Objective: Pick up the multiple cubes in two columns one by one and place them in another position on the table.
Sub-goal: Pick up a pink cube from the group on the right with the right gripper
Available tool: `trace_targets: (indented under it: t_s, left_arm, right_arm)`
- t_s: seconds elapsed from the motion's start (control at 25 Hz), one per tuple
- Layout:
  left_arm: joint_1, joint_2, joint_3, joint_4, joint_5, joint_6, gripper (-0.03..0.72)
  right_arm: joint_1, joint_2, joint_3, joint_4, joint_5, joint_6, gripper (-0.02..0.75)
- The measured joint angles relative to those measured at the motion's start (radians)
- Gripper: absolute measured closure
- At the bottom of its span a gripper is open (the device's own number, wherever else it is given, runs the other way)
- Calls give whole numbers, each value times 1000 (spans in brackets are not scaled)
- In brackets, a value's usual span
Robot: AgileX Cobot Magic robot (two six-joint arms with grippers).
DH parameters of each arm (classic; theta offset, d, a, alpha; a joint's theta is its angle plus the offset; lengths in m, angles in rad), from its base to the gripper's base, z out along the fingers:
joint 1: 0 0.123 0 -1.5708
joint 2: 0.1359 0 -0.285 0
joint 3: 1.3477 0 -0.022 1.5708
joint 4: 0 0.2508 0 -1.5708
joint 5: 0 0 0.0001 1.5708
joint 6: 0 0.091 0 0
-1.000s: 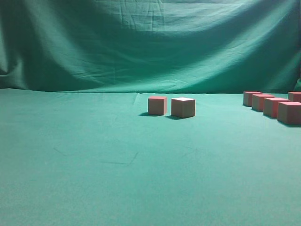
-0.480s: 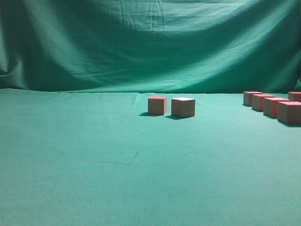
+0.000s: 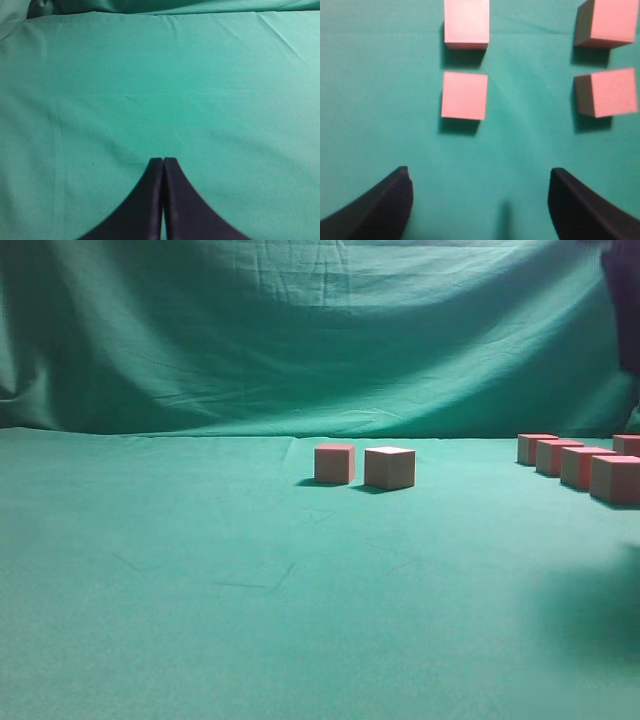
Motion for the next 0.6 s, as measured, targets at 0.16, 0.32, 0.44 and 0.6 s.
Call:
trace_targets:
  t_s: [0.16, 0.32, 0.44, 0.6]
  left_arm:
    - [0, 0, 0, 0, 0, 0, 688]
    - [0, 0, 0, 0, 0, 0, 688]
    - [0, 0, 0, 0, 0, 0, 688]
    - [0, 0, 0, 0, 0, 0, 688]
  right_arm:
    - [-7, 103, 1, 4, -107, 0, 167]
    - [-7, 171, 1, 2, -222, -4, 216]
    - [-7, 196, 1, -7, -285, -5, 216]
    - [-7, 229, 1, -9, -328, -5, 216]
